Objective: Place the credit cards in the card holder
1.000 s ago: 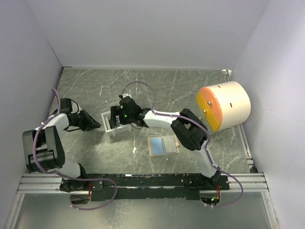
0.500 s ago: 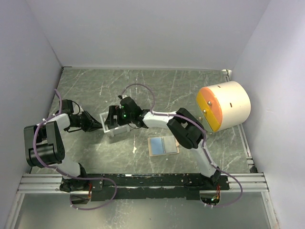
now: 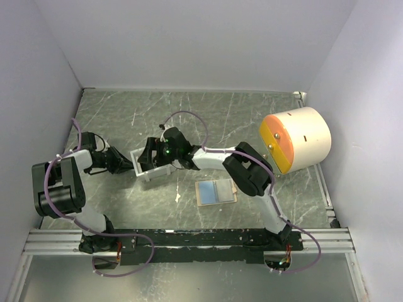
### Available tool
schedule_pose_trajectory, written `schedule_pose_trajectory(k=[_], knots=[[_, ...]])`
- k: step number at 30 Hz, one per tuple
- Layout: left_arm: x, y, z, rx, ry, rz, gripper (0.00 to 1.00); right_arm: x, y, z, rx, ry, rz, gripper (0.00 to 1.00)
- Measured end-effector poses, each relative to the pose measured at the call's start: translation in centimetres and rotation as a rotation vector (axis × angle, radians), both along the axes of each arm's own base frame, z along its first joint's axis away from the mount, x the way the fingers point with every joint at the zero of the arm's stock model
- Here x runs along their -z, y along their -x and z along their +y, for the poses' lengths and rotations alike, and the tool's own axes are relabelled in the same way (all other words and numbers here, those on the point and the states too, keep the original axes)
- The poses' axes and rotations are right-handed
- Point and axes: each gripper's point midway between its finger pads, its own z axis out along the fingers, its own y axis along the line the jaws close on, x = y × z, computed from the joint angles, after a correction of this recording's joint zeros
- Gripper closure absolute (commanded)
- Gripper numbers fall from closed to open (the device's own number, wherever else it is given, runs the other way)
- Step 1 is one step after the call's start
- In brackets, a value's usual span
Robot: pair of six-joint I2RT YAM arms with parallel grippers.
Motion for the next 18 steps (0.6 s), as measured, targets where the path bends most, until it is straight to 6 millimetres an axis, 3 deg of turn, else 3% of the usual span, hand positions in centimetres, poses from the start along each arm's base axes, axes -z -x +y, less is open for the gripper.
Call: schedule_pose_trajectory(k=[7,18], knots=[[0.0,0.0,-0.2,0.003,0.013,-0.006,0.75,-2.1,0.4,0.6,-0.022,-0.049,-0.019,0.20],[0.2,0.0,-0.5,0.009,0.032,0.001,0.75,-2.8,0.7,1.2,-0.034,-0.061,-0.025,0.24]])
